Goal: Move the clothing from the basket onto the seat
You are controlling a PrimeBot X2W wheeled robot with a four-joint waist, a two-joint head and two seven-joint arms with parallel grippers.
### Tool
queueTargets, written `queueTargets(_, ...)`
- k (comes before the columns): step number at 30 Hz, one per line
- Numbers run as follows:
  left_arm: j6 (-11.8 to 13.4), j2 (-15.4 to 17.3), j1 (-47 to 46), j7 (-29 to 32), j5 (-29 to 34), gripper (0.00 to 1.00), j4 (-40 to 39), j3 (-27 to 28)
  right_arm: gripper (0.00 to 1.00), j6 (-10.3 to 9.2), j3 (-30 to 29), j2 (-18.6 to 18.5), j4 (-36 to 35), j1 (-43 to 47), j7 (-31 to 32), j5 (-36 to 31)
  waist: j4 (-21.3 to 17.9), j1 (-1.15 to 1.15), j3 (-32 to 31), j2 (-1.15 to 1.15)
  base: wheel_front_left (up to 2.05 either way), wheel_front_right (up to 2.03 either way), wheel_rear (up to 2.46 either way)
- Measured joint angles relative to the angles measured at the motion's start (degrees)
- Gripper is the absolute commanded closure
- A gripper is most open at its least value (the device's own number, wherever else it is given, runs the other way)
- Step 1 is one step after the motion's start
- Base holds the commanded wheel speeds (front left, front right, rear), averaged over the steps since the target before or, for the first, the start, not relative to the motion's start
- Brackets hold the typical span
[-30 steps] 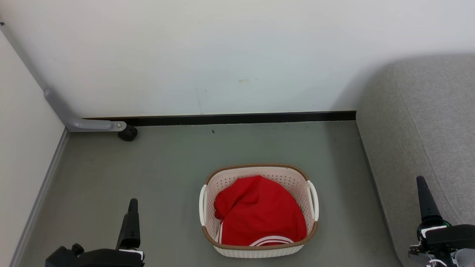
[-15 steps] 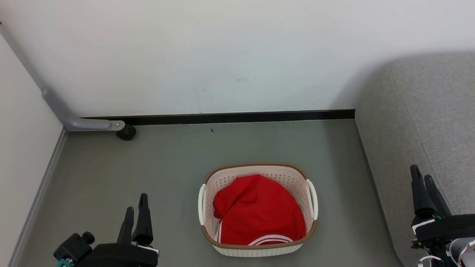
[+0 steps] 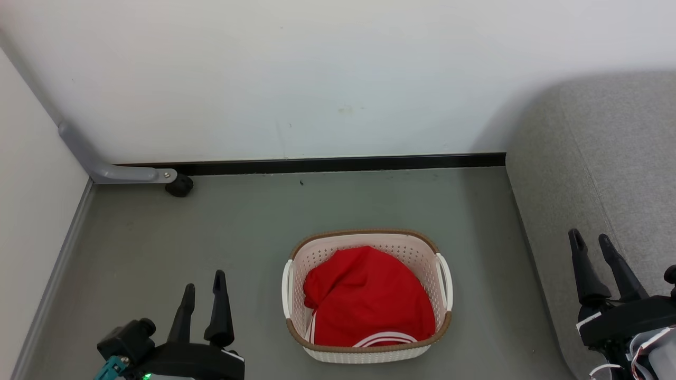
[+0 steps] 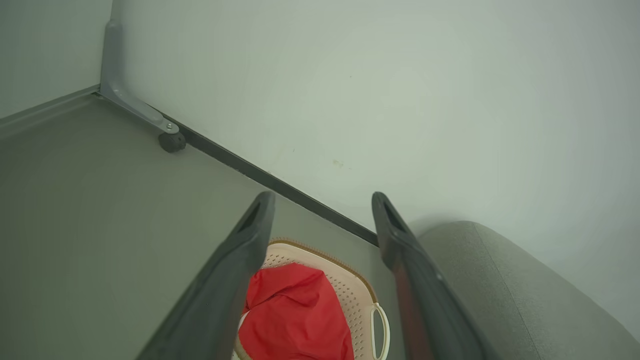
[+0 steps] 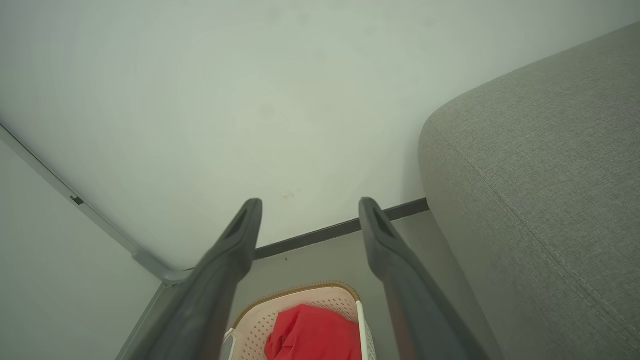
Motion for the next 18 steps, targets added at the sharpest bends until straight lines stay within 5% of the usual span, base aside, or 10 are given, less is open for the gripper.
queueTargets(18,0.49,-0.86,-0.54,-2.11,19.85,0.00,2.48,0.65,0.00,0.16,2.54,-2.08,3.85,-0.90,-2.88,-13.04,0.33,0.00,0.17,0.00,0.00,0.00,0.00)
